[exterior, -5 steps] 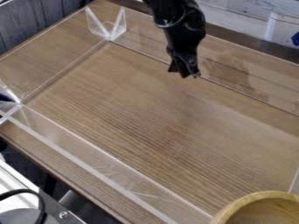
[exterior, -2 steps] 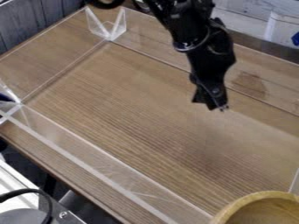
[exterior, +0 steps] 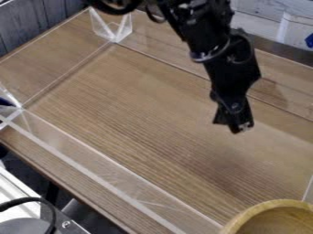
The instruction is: Put the green block in the brown bowl
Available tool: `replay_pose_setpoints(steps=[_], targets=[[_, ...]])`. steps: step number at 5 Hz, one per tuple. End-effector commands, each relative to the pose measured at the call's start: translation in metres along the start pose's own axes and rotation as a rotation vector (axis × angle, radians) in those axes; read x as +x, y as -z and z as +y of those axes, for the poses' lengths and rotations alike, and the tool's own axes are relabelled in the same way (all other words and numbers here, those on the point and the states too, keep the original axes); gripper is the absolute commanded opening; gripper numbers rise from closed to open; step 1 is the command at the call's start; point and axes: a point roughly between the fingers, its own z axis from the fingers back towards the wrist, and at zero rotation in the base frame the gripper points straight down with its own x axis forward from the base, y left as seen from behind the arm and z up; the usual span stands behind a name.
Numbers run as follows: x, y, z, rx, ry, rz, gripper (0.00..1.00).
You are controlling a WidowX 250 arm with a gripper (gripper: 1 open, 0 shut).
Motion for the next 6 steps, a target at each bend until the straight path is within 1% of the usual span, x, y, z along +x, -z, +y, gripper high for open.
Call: replay_pose_setpoints(steps=[1,2,3,4,5,6], targets=[[0.009,0.001,-0.002,-0.007,0.028,-0.042,0.00],[0.004,0.021,-0.009,-0.059,0.042,-0.029,0.00],[0.002,0.044,-0.012,-0.098,0.067,-0.013,0.00],[0.007,0.063,-0.016,-0.170,0.067,0.045,0.00],[0.018,0.076,-0.020,-0.208,0.075,0.092,0.00],[0.014,0.076,-0.019,-0.215,0.035,0.107,0.00]])
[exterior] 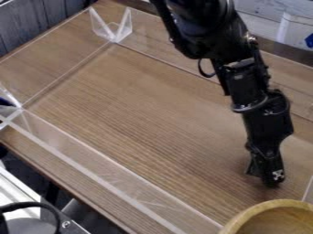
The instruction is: Put the green block in the brown bowl
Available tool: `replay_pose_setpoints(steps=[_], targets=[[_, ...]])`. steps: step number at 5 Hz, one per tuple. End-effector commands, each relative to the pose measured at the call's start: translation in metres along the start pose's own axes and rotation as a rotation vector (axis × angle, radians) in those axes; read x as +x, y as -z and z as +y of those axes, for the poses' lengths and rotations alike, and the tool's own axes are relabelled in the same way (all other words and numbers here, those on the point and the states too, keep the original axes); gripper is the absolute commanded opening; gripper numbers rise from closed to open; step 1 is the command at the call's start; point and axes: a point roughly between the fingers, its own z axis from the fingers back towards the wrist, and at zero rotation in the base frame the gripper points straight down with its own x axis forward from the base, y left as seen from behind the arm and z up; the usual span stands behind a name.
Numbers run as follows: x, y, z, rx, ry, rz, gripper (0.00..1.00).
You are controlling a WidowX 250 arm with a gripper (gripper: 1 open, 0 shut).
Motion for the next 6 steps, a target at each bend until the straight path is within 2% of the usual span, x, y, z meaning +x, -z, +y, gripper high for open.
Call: replay_pose_setpoints(steps=[1,3,5,6], targets=[[-0.004,-0.007,0.002,0.008,-0.035,-0.008,0.00],[-0.013,-0.014,0.004,-0.019,-0.031,0.077,0.00],[-0.005,-0.038,-0.013,-0.046,-0.087,0.085,0.00],[0.001,-0.035,-0.015,0.020,-0.146,0.084,0.00]])
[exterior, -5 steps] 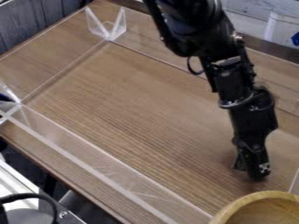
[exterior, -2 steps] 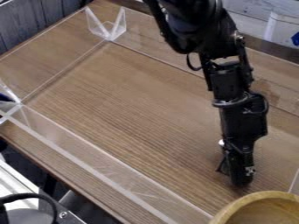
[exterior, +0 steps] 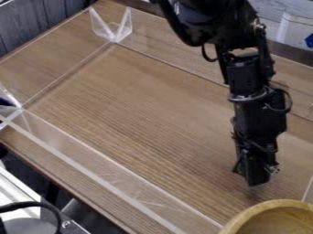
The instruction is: Put the green block in the brown bowl
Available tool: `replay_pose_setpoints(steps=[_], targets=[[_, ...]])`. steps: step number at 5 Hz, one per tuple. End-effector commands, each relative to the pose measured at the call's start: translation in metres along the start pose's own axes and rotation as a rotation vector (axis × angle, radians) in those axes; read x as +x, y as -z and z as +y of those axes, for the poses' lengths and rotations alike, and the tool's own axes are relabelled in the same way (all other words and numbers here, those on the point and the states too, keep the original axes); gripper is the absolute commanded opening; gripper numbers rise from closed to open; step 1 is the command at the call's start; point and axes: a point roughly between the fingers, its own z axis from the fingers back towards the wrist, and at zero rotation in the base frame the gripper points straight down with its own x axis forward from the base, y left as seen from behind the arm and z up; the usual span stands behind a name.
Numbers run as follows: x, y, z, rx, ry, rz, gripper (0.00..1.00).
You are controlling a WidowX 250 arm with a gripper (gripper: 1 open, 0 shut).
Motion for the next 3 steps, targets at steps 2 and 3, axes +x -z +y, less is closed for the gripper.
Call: replay_pose_setpoints(steps=[2,3], targets=[[0.0238,-0.0403,-0.0238,0.186,0.017,-0.131,0.00],[0.0221,-0.0314,-0.0226,0.206,0.022,-0.178,0.00]])
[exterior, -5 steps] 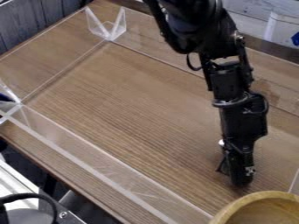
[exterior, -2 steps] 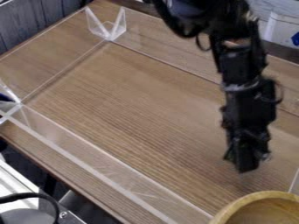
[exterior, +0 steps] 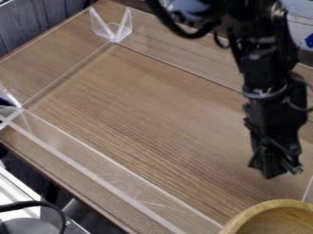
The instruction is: Put the green block in the brown bowl
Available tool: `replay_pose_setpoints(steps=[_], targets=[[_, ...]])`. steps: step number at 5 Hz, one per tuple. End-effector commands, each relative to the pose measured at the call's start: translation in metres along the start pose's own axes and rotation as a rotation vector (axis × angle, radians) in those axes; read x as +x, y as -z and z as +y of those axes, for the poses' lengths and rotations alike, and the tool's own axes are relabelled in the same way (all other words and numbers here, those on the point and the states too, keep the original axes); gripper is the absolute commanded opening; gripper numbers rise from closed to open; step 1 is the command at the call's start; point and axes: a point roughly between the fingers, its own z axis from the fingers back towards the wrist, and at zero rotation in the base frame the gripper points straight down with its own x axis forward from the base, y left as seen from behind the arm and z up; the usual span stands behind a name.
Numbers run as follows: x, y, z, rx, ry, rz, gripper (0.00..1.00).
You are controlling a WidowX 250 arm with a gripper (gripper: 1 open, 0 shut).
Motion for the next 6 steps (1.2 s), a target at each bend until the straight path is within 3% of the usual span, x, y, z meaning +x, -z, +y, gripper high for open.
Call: replay_pose_setpoints(steps=[1,2,4,6], targets=[[0.018,-0.033,-0.001,0.089,0.022,-0.045,0.00],[0.028,-0.051,0.004,0.158,0.012,-0.019,0.00],[0.019,-0.054,0.020,0.209,-0.002,-0.014,0.00],[0.001,-0.067,0.066,0.136,-0.080,-0.055,0.00]])
